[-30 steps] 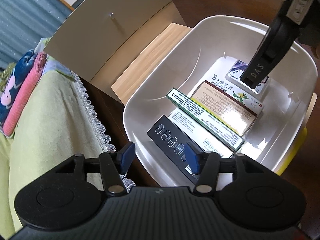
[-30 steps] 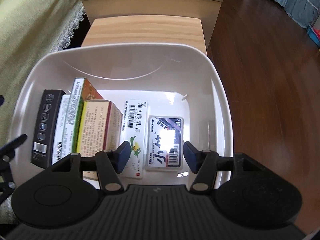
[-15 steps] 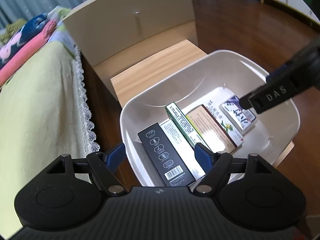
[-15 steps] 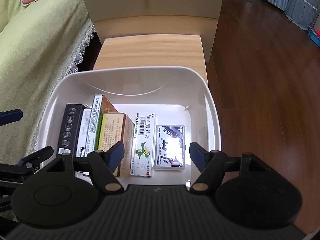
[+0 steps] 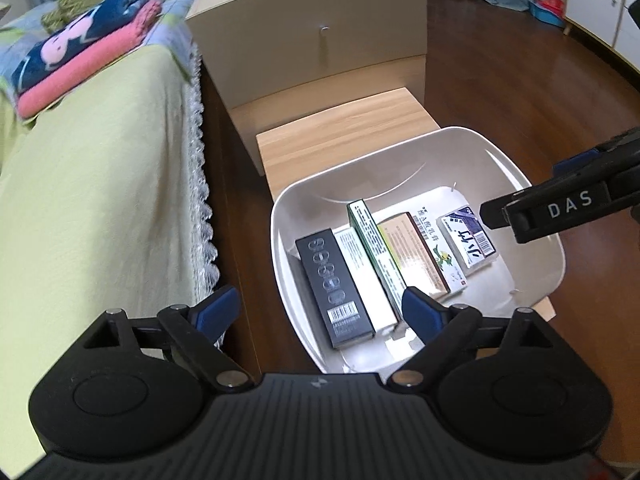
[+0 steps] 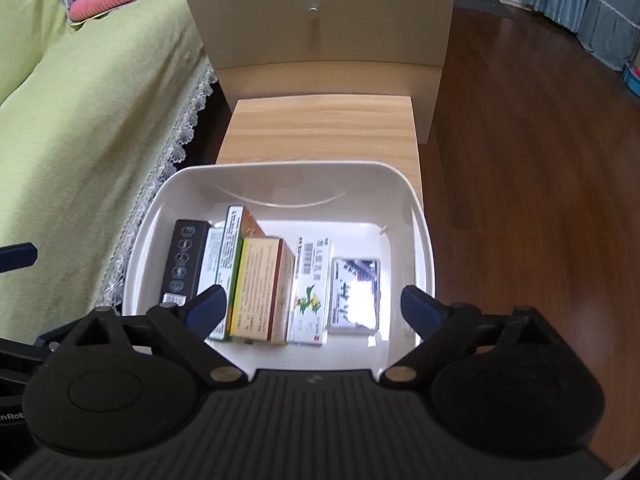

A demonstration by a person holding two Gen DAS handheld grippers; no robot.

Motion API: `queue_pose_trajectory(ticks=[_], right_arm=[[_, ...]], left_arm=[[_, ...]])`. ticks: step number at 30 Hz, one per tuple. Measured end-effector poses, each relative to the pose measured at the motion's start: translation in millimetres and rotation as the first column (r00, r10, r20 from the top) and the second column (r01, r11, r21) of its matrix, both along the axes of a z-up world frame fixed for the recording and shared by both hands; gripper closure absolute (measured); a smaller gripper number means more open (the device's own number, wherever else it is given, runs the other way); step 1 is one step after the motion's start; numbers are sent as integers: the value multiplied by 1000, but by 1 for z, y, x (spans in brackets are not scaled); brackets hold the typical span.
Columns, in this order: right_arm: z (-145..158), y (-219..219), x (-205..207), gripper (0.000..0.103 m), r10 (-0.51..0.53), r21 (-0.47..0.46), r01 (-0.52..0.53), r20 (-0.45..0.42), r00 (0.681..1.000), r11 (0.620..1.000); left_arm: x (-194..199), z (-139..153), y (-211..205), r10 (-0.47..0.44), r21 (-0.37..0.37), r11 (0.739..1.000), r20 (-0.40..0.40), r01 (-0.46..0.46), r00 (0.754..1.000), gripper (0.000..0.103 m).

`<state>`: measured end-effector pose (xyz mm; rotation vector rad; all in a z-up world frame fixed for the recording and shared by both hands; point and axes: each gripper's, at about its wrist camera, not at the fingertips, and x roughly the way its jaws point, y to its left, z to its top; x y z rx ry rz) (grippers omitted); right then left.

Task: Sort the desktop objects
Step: 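Raise both open grippers out of the basin and back away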

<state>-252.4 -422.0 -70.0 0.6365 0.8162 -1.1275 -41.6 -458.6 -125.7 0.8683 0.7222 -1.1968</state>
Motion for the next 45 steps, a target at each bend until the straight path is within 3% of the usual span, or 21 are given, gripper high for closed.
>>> queue_pose_trajectory(ticks=[13, 18, 26, 38, 45], right_arm=[[-3, 44, -13, 4, -13, 87, 16, -35, 999, 996], [-3, 54, -15, 1, -30, 78, 36, -70, 997, 996], [0, 62, -24, 1, -71, 62, 77, -96, 993, 995], [-3, 64, -24, 1, -67, 75, 73, -88, 994, 994], [-2, 65, -19, 1, -52, 76, 57, -76, 996, 995]], left_arm=[[-6, 12, 44, 144, -9, 989, -128, -147, 981, 10], [-10, 12, 49, 148, -4, 989, -125, -150, 981, 9], [-18, 1, 48, 100, 73, 993, -141, -91, 985, 7], [-20, 1, 49, 111, 59, 993, -137, -104, 984, 6], [-15, 11, 55, 157, -5, 987, -130, -159, 979, 6]])
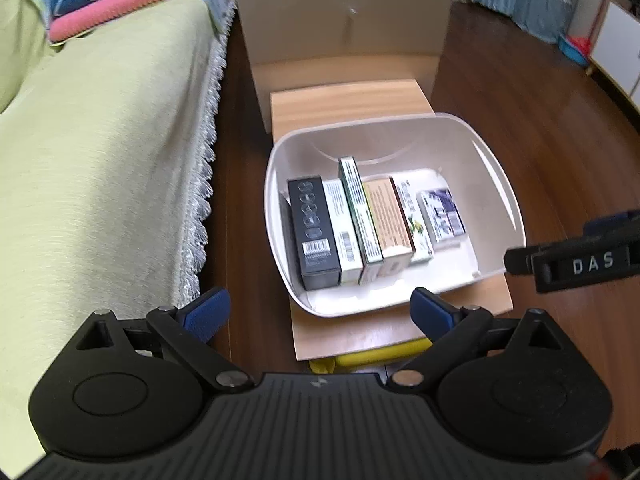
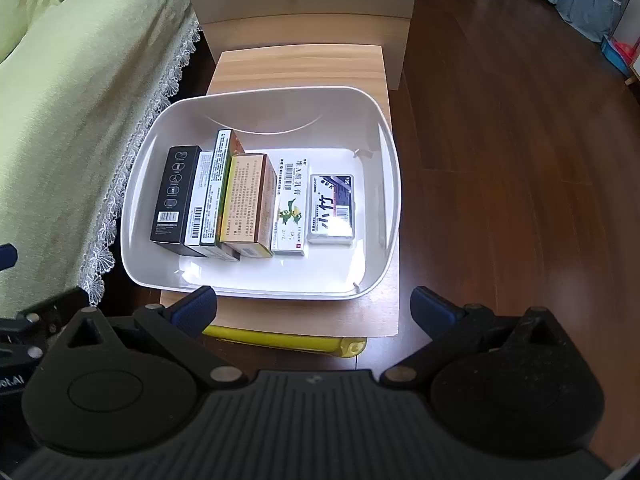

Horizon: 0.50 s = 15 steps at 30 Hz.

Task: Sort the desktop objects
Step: 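Raise both open grippers out of the basin and back away, then swing both grippers back to the sofa toward the white plastic lid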

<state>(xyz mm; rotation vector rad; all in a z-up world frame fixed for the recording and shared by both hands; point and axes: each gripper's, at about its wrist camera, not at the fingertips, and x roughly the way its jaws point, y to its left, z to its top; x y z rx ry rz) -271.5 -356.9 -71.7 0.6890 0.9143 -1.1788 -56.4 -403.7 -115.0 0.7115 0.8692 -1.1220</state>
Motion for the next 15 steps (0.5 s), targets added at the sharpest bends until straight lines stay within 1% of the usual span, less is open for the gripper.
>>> queue_pose_trajectory(ticks=[3, 6, 9, 12, 15], right_arm=[[5, -1, 1, 1, 8, -7, -8, 41, 999, 1000], [14, -1, 7, 1, 31, -30, -28, 95, 995, 999], [25, -2, 18, 1, 71, -57, -64, 142, 987, 996], [35, -2, 37, 1, 128, -80, -115, 185, 974, 990], [48, 1, 66, 1, 200, -109, -179, 231, 952, 978]], left_arm=[[7, 9, 3, 30, -48, 998, -14, -30, 999, 6], [15, 18, 13, 71, -88, 994, -9, -72, 997, 6], [26, 30, 27, 127, -122, 985, 16, -124, 992, 6], [42, 46, 50, 201, -166, 967, 25, -194, 979, 6], [59, 65, 80, 282, -207, 941, 43, -267, 959, 6]])
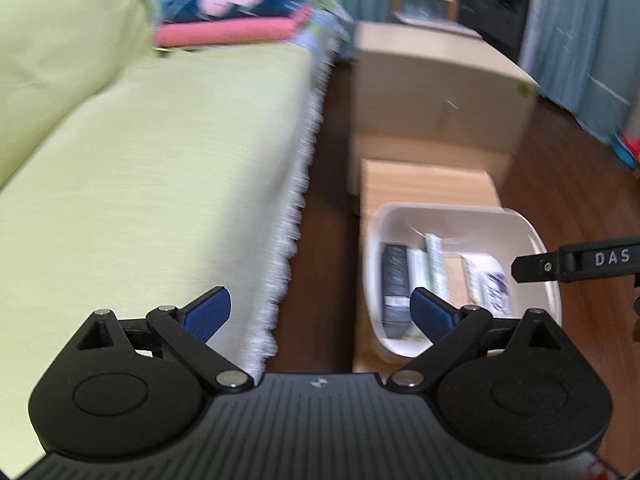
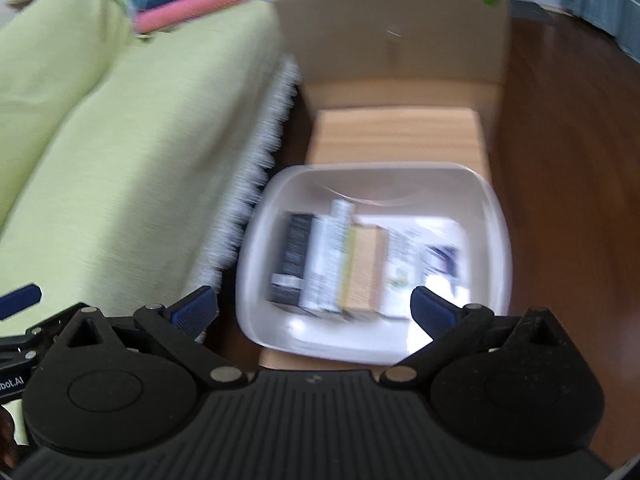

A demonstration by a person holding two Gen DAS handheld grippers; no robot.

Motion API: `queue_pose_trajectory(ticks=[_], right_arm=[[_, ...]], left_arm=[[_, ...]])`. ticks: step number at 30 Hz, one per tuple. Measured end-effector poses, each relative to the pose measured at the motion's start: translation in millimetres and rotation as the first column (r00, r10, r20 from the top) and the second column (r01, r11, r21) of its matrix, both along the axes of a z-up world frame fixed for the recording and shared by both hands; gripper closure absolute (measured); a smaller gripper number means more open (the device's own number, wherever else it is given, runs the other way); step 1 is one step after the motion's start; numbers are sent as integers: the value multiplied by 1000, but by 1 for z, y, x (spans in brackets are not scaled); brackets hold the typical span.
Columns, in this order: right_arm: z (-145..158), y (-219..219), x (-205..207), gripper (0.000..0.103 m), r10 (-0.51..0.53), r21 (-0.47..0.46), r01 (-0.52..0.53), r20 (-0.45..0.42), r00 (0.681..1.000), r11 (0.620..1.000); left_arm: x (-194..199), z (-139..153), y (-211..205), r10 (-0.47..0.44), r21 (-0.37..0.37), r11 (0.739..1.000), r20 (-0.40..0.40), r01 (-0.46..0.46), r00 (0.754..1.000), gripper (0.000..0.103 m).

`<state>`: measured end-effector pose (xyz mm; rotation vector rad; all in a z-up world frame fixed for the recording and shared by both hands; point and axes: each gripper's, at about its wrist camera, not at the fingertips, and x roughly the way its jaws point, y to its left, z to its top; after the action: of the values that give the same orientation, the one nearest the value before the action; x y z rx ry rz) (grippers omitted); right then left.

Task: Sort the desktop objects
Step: 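Swing both grippers back to the sofa toward the white plastic lid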

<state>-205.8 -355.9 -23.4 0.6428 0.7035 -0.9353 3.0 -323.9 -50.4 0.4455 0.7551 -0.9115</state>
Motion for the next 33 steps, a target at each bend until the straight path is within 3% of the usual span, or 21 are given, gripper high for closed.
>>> queue_pose_trajectory(ticks=[4, 8, 13, 19, 23, 27, 33], right_arm=[[16, 12, 53, 1, 141, -20, -140, 69, 988, 990], [25, 33, 115, 1, 295, -10, -296, 132, 946, 955], [29, 77, 192, 1, 488, 4, -495, 165, 857, 869], [26, 133, 266, 1, 643, 25, -659, 196, 741, 752], [22, 166, 304, 1, 710, 33, -731, 212, 671, 681], [15, 196, 336, 1, 733, 87, -767, 240, 636, 636], [-10, 236, 376, 4, 746, 186, -796, 281, 605, 576]], left_arm=[[26, 25, 53, 138, -28, 990, 40, -137, 990, 6], [51, 45, 118, 281, -56, 959, 66, -277, 958, 6], [73, 59, 205, 439, -63, 898, 96, -435, 893, 6], [83, 58, 297, 558, -5, 826, 151, -564, 816, 6], [89, 54, 359, 639, 35, 758, 164, -652, 752, 6], [96, 48, 420, 700, 59, 700, 143, -712, 700, 6], [115, 27, 489, 722, 128, 669, 123, -732, 681, 7]])
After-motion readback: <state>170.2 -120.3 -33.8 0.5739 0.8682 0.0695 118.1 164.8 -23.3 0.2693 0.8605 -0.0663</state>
